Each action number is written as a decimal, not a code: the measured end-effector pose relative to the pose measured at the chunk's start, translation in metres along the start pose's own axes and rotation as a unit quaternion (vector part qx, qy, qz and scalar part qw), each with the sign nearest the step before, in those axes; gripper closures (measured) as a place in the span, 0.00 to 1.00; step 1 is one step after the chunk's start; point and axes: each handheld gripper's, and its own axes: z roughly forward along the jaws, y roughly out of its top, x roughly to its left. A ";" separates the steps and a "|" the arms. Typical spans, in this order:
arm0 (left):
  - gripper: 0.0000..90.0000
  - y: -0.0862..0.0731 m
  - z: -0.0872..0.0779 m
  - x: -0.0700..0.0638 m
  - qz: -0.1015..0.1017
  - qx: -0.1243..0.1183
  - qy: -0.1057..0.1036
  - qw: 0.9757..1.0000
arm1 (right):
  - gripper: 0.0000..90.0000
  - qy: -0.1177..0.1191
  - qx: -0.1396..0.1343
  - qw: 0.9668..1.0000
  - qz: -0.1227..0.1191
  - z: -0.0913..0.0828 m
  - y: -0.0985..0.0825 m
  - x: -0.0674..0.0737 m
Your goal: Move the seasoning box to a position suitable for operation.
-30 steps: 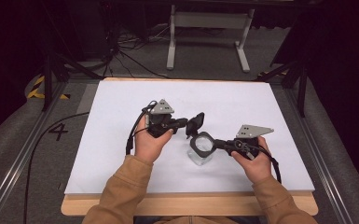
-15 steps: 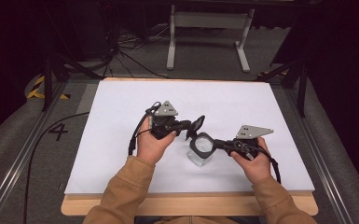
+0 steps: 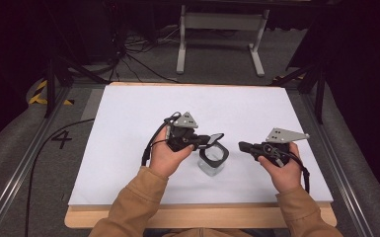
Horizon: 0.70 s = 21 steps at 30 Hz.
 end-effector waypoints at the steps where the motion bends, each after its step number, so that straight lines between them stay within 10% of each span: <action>1: 0.98 0.000 0.002 -0.001 0.003 0.007 -0.006 1.000 | 1.00 -0.003 -0.001 1.000 0.004 -0.002 -0.001 -0.002; 21: 0.96 -0.004 0.027 -0.012 0.035 0.105 -0.039 0.993 | 1.00 -0.023 -0.006 0.999 0.030 -0.015 -0.007 -0.023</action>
